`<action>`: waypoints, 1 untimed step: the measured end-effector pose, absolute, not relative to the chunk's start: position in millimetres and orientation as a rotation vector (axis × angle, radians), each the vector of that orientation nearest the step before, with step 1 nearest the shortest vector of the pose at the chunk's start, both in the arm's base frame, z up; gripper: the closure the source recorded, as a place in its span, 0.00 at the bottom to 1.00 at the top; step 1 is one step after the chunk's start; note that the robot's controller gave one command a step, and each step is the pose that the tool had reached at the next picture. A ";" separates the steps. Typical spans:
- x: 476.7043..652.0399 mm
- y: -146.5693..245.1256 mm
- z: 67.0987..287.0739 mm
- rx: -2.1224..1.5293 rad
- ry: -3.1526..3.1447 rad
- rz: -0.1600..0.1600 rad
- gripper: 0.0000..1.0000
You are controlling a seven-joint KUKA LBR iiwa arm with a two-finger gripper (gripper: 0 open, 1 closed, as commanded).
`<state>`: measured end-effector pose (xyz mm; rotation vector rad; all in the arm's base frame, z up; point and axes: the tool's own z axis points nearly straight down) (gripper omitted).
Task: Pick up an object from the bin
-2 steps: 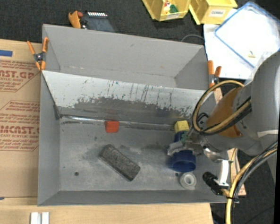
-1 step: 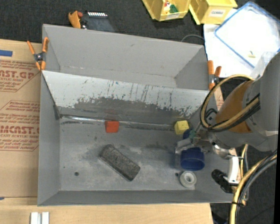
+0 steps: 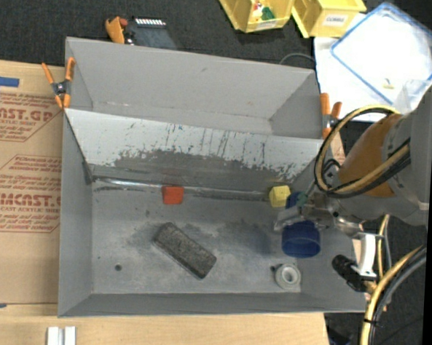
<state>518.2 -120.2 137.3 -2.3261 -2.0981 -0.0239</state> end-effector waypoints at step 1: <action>518.3 -121.4 143.3 -2.329 -2.100 -0.023 1.00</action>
Offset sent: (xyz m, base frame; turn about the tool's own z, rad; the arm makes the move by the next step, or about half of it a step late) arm 0.0003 -0.0007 0.0135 0.0000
